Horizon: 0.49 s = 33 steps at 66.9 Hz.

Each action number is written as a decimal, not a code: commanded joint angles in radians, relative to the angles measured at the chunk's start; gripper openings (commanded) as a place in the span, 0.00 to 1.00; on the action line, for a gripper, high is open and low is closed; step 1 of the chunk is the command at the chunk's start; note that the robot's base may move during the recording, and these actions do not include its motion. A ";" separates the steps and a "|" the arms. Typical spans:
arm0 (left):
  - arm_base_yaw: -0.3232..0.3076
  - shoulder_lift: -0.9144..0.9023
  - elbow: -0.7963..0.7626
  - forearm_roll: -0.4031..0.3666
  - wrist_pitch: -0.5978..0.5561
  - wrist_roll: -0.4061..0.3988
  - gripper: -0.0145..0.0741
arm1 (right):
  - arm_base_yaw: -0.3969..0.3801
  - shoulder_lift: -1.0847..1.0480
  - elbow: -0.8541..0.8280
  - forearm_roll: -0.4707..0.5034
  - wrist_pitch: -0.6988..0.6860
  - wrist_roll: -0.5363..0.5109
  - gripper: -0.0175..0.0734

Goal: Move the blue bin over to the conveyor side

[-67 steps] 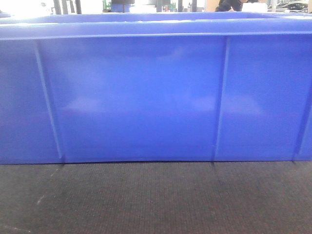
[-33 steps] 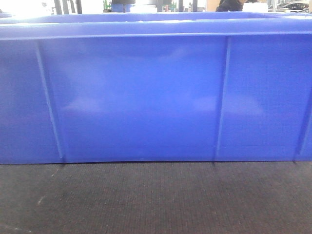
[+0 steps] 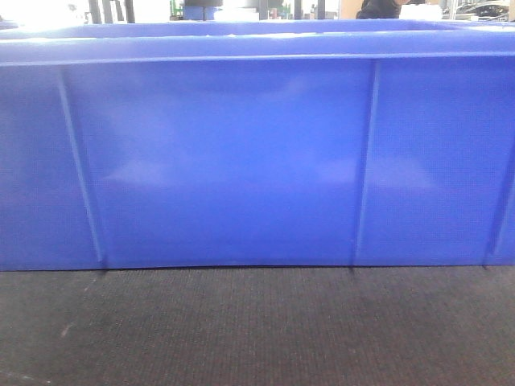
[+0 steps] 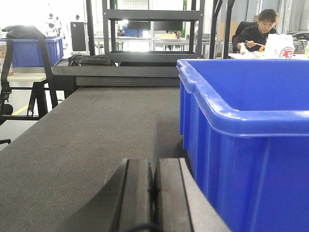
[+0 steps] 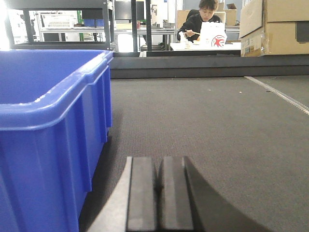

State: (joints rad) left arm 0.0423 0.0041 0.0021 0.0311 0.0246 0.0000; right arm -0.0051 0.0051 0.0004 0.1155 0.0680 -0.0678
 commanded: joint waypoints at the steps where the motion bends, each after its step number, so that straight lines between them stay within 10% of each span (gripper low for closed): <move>1: 0.004 -0.004 -0.002 -0.005 -0.018 0.000 0.16 | 0.005 -0.005 0.000 0.004 -0.025 -0.001 0.10; 33: 0.004 -0.004 -0.002 -0.005 -0.018 0.000 0.16 | 0.005 -0.005 0.000 0.004 -0.025 -0.001 0.10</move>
State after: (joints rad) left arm 0.0423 0.0041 0.0021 0.0311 0.0246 0.0000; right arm -0.0051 0.0051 0.0004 0.1155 0.0680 -0.0678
